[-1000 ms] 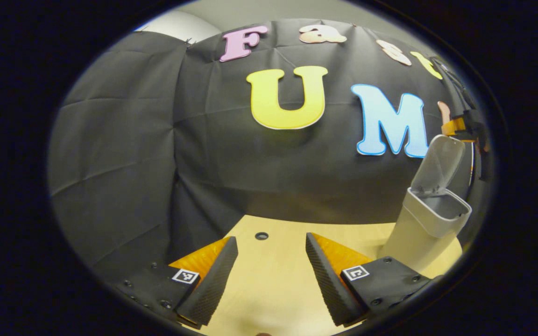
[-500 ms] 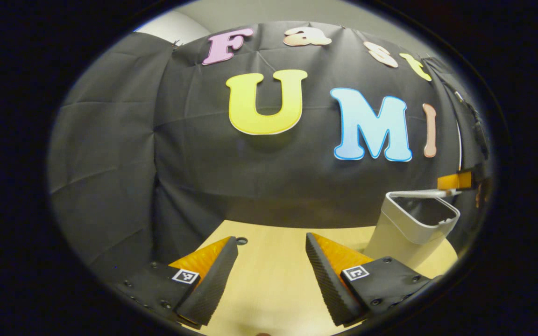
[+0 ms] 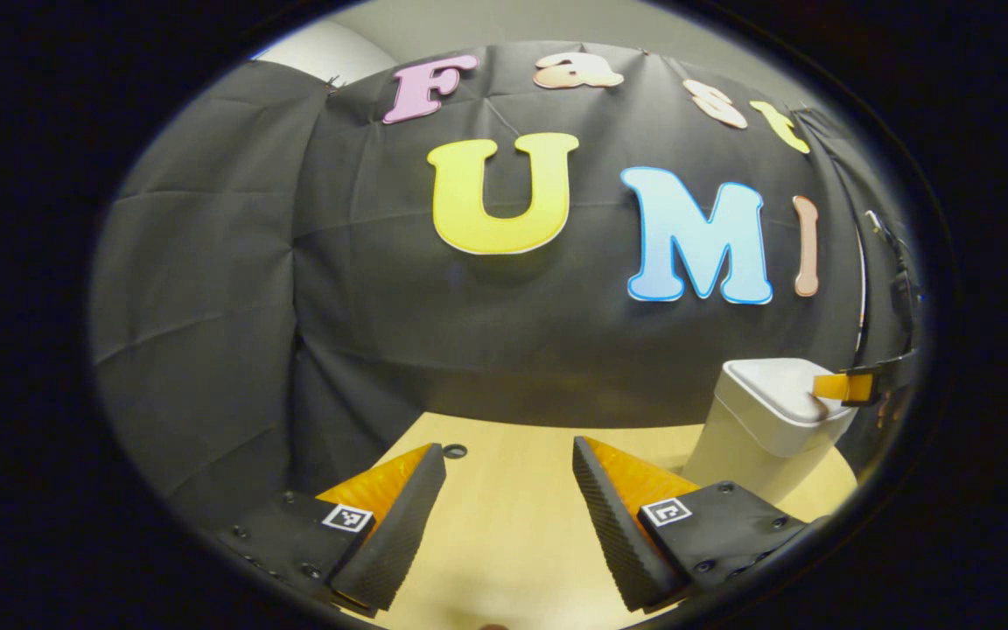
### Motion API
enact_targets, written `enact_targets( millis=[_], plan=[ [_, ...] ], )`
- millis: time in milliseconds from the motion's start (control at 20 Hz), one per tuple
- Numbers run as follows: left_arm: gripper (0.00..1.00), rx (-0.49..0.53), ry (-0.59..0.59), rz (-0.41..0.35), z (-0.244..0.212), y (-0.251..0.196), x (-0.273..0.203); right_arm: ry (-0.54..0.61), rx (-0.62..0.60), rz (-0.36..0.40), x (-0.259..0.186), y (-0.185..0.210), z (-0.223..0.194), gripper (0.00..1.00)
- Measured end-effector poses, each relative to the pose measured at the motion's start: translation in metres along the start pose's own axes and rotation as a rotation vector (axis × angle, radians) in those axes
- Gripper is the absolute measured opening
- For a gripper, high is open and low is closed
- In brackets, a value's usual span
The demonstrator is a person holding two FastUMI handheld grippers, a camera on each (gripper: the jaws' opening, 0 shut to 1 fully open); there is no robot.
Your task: Press the lid of the desktop garbage bin to open it, pick up the crumpled paper on the desktop and throw it into the bin, then pick up the pop can on the desktop and drop it into the bin, and finally close the garbage bin lid.
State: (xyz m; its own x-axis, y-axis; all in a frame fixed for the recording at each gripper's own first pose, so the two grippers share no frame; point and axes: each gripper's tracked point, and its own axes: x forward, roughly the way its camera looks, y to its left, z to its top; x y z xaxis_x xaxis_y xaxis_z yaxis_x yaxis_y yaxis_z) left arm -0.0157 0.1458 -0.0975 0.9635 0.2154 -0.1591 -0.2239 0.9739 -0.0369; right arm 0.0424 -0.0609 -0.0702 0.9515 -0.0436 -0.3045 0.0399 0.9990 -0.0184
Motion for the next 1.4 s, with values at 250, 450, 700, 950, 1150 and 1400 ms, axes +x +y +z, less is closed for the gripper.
enact_targets(
  millis=[250,450,700,950,1150,1400],
  plan=[
    [0.98,0.001,-0.001,0.01,-0.001,0.006,-0.002,-0.027,-0.002,0.008,-0.002,0.0,-0.005,0.89],
    [0.96,-0.005,0.003,0.013,-0.004,0.008,-0.002,-0.029,0.014,0.032,0.0,0.0,-0.011,0.89],
    [0.96,-0.007,-0.002,-0.002,-0.003,0.001,-0.001,-0.054,0.007,0.04,-0.001,0.0,-0.01,0.89],
    [0.98,0.011,-0.021,-0.02,0.005,-0.004,-0.003,-0.063,-0.018,0.043,-0.005,-0.002,-0.004,0.88],
    [0.95,0.044,-0.046,-0.079,0.015,-0.027,-0.003,-0.202,0.003,0.018,-0.043,-0.004,0.032,0.88],
    [0.98,0.082,-0.083,-0.243,0.034,-0.106,-0.007,-0.313,0.003,-0.058,-0.103,-0.034,0.056,0.88]
  ],
)
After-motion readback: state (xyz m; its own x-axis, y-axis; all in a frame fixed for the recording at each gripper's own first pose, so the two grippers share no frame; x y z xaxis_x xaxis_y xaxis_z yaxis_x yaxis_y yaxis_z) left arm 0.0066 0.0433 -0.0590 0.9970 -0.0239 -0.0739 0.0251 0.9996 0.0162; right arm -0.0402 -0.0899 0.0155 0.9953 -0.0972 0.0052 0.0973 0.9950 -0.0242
